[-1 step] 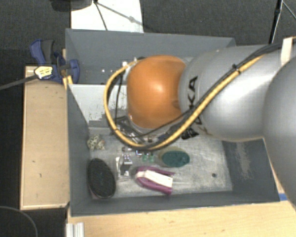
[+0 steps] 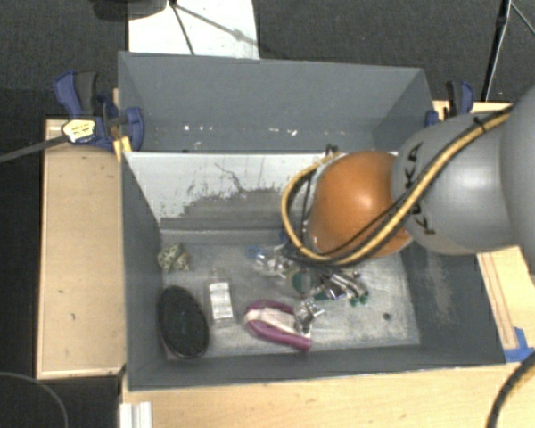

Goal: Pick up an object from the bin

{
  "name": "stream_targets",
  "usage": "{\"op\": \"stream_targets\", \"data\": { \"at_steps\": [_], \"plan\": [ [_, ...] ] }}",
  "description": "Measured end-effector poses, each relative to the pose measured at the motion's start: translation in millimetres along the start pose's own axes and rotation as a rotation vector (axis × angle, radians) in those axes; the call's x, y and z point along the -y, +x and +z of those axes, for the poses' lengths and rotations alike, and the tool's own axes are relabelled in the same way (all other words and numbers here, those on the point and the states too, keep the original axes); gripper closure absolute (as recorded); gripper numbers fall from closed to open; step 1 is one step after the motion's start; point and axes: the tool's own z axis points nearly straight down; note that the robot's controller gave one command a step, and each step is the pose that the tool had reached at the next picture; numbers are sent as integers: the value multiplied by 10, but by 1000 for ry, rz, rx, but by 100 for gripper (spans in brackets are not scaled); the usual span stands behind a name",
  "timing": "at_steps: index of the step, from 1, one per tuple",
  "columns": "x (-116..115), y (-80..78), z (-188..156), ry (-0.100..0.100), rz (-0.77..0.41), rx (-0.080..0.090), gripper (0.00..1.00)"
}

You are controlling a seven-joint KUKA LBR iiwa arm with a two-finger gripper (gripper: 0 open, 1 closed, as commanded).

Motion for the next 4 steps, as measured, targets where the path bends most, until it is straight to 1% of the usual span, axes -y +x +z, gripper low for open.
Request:
{"op": "stream_targets", "data": {
  "at_steps": [1, 2, 3, 4],
  "plan": [
    [782, -329, 157, -13, 37, -11, 0],
    [-576, -163, -118, -8, -224, -13, 0],
    [-1126, -350, 180, -5, -966, -14, 0],
    [-709, -377, 175, -11, -881, -4, 0]
  ]
}}
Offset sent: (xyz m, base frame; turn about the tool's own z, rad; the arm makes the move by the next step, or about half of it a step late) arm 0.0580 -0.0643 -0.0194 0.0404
